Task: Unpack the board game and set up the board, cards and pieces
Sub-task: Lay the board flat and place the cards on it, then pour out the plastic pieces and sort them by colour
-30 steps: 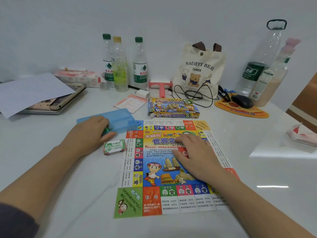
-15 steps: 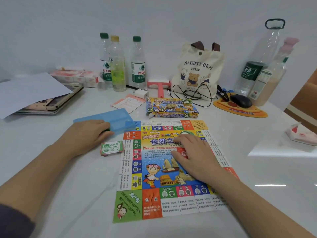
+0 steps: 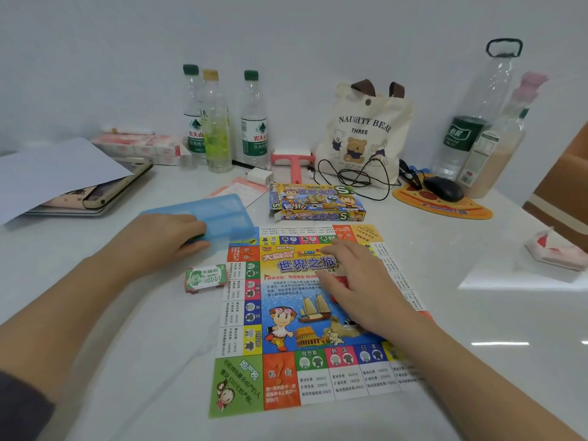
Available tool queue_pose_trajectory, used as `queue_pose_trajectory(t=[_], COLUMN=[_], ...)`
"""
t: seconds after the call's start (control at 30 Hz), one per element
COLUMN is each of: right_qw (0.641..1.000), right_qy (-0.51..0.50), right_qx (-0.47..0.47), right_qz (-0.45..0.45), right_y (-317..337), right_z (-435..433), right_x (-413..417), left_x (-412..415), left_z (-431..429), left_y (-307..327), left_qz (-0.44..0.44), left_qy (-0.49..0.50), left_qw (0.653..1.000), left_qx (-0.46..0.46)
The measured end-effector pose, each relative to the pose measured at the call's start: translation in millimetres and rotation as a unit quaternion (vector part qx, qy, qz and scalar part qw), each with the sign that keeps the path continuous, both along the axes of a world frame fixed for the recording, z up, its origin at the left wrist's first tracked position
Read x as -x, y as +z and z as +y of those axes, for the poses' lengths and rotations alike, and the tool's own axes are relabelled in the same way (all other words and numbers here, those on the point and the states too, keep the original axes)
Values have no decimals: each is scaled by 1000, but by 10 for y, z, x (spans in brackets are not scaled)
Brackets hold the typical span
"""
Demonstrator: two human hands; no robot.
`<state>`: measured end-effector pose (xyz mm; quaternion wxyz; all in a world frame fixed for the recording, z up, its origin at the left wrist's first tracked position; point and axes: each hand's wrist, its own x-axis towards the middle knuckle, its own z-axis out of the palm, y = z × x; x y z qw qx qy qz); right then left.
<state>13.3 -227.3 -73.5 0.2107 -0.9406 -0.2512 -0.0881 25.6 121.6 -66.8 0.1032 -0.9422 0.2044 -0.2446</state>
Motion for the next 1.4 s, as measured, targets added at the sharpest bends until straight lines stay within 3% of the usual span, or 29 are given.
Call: queue_pose_trajectory(t=[0.1,0.2,0.3,0.37,0.47,0.7,0.97,1.2,1.4], right_qw=[997,967,868,796,761,788,782,806,840], right_qy=[-3,-33,-50,-35,-10,9,19,30,23], right_qx=[-76,-234,-400,-459,-486,-444,-443,-428,-412], right_qz=[16,99,292,393,430,425,438,408,353], right_y=[98,308,492,556,552,446,350,349,320], right_z=[-17,-40,-65,-110,-223,-439,-472,-582,-599], right_x=[5,-8,-44,-22,56,134,132,121,116], left_x=[16,116,261,347,451,637,701,833,820], left_z=[-198,-569,-1048,-1327,-1604,-1728,-1668,-1488,-1407], left_y=[212,483,613,586,468,230,95,-6,-52], left_qz=[-15,-31,-38,-40,-43,-38,-2,10,-8], left_qy=[-30,-85,-156,-192,-209,-188,-140,-130,-35], left_qw=[999,996,987,980,977,980,986,958,923], left_qx=[2,-12,-30,-28,-5,53,91,255,384])
